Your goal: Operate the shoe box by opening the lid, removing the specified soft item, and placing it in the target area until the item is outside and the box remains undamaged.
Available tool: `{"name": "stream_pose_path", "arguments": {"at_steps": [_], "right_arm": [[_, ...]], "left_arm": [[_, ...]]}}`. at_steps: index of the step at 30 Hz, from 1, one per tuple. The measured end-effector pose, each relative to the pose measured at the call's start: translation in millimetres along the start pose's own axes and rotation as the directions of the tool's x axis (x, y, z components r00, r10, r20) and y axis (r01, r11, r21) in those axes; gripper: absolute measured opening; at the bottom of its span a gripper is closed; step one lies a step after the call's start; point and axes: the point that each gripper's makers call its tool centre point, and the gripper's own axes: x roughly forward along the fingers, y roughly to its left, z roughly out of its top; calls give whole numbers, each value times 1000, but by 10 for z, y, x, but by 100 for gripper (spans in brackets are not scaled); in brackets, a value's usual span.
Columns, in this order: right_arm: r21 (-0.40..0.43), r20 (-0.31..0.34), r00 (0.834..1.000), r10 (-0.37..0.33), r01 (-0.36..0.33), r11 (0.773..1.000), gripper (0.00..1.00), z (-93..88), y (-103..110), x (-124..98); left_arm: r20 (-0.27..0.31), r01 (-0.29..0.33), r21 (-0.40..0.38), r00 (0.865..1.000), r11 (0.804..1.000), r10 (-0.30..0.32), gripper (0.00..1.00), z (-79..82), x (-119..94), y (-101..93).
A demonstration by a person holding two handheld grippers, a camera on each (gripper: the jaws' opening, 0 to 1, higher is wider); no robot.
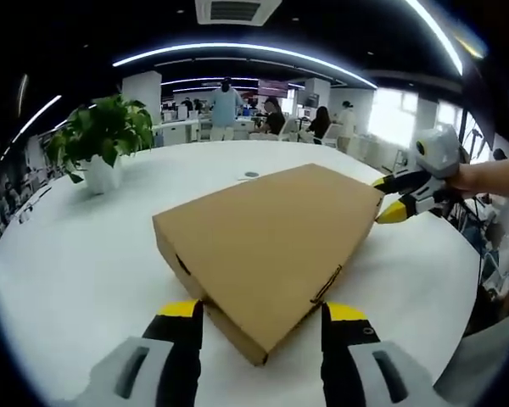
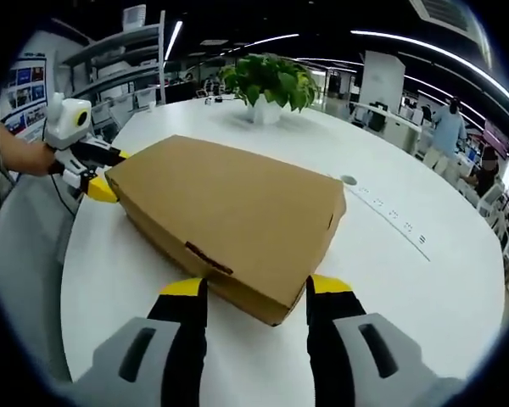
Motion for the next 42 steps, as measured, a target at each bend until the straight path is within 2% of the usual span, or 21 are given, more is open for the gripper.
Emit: {"name": "stream_pose_path", "arguments": {"at_steps": [13, 30, 36, 42], "right_arm": [[66, 25, 999, -24, 22, 998, 43, 36, 186, 12], [69, 11, 997, -70, 69, 995, 39, 26, 520, 7], [91, 22, 997, -68, 65, 994, 46, 33, 650, 12], [112, 25, 997, -76, 73, 991, 43, 38, 750, 0]], "left_arm": [[-32, 36, 25, 999, 999, -35, 56, -43, -66, 142], [-73, 96, 104, 993, 990, -89, 56, -103, -147, 380], [-83, 117, 117, 991, 986, -108, 56, -112, -174, 434], [-94, 130, 123, 988, 984, -119, 55, -136, -212, 507]]}}
